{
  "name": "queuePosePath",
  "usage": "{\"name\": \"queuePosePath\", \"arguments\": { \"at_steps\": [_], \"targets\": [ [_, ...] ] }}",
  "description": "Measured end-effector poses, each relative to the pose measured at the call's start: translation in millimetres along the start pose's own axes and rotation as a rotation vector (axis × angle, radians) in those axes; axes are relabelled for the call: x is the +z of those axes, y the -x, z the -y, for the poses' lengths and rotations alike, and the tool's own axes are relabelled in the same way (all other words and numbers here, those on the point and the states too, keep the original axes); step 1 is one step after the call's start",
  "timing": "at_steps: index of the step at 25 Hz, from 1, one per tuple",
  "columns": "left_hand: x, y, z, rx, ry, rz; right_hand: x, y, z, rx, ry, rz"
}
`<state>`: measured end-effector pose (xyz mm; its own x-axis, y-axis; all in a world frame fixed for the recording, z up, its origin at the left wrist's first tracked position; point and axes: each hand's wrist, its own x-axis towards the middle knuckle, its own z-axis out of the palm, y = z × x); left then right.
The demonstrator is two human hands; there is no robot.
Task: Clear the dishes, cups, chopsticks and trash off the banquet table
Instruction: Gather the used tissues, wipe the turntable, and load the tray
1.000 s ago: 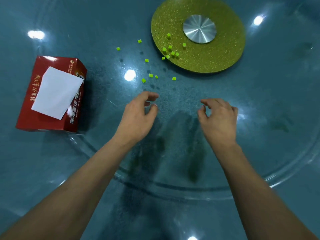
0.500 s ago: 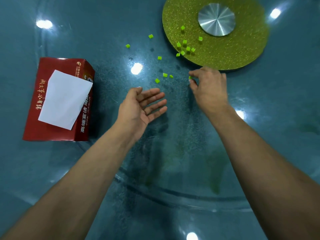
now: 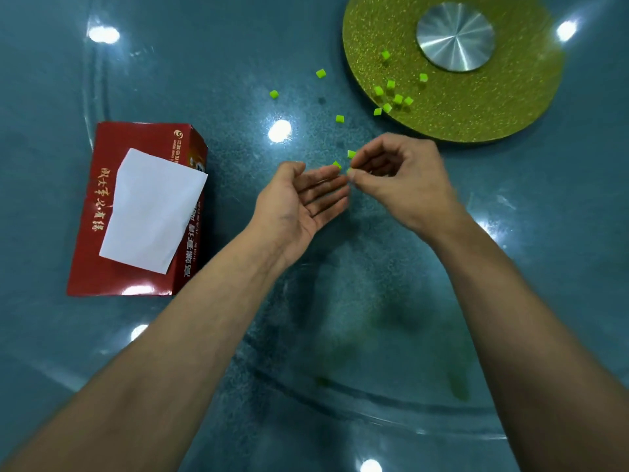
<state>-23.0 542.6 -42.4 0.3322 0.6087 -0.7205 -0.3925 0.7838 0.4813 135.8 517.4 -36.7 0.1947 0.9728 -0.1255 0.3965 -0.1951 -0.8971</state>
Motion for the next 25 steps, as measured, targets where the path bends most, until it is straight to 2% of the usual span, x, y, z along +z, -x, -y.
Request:
{"name": "queuePosePath", "arguments": {
  "at_steps": [2, 6, 9, 12, 14, 17, 19, 22, 25],
  "targets": [
    [1, 0, 1, -0.005, 0.035, 0.004, 5, 1, 2, -0.044, -0.041, 0.042],
    [-2, 0, 0, -0.021, 0.071, 0.001, -4, -12, -11, 0.01, 0.234, -0.2],
    [-7, 2, 0, -0.016, 0.093, -0.002, -4, -20, -20, 0.03, 0.482, -0.151],
    [-9, 2, -3, 0.009, 0.104, -0.012, -2, -24, -19, 0.027, 0.573, -0.12],
    [-7, 1, -4, 0.018, 0.107, -0.024, -1, -23, -14, 0.041, 0.459, -0.12],
    [-2, -1, -6, 0.025, 0.114, -0.036, 5, -16, 3, 0.024, 0.066, 0.001],
    [2, -3, -6, 0.029, 0.124, -0.042, 8, -14, 6, -0.022, -0.008, 0.05],
    [2, -3, -5, 0.044, 0.118, -0.052, 5, -17, 2, -0.044, 0.225, -0.056],
    [-3, -3, -5, 0.075, 0.12, -0.076, 8, -16, -8, -0.068, 0.542, 0.041]
  ]
}}
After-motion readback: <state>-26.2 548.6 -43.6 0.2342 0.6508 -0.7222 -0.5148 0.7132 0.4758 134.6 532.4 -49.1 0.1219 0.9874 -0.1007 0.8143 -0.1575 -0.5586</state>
